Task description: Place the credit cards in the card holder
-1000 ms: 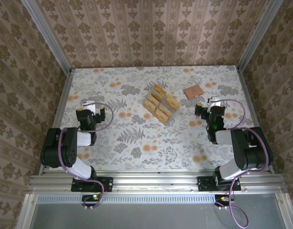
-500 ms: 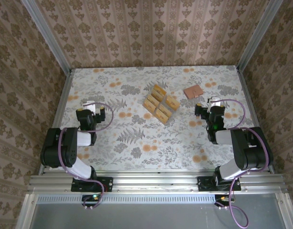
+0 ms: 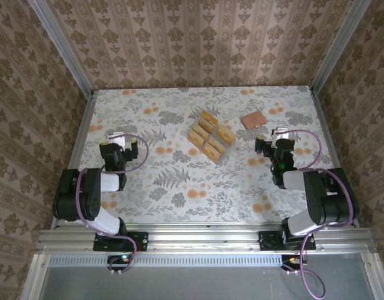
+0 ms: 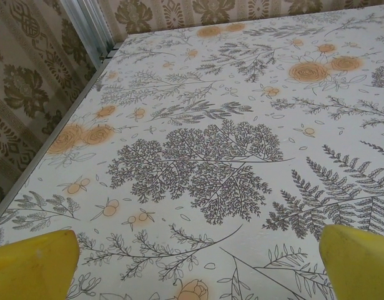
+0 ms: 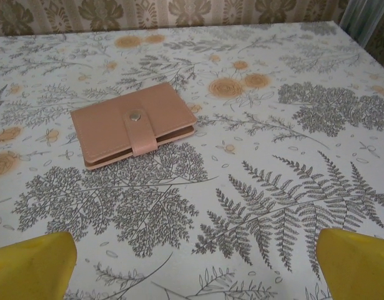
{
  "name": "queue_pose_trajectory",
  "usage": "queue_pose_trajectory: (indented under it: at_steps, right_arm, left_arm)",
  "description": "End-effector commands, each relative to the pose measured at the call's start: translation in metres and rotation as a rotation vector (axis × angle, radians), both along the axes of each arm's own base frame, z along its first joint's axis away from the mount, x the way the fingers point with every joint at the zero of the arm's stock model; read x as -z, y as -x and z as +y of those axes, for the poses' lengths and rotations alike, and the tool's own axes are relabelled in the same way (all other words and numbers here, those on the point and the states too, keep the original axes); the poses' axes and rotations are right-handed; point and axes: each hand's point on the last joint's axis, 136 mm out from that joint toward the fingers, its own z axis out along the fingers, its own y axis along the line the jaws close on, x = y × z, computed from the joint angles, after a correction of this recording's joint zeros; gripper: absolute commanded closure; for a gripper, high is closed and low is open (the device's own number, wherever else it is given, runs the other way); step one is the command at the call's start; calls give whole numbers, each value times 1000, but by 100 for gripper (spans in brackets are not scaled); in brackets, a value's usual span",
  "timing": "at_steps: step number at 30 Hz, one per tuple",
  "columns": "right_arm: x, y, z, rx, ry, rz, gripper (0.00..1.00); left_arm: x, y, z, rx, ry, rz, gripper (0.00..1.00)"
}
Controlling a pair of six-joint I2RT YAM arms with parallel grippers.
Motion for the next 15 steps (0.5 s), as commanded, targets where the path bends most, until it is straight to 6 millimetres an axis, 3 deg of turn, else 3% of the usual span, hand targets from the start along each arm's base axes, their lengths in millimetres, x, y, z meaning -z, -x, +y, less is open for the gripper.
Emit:
queue_pose_trajectory:
  at_steps: [1,4,9,15]
  right_arm:
    - [-26,-6,-1,1,0,1,0]
    - [-50,-5,-8,50,-15,2,0]
    - [-80,2,-29,263,-197,30,0]
    - [-109,-9,-18,219,-259,63,0]
  left_arm:
    - [-20,-1,9,-51,16,-32,0]
    - [-29,-2,10,-57,10,-9,0]
    - [-52,-3,13,-119,-25,-2,0]
    - [-88,-3,8,-163,80,66,0]
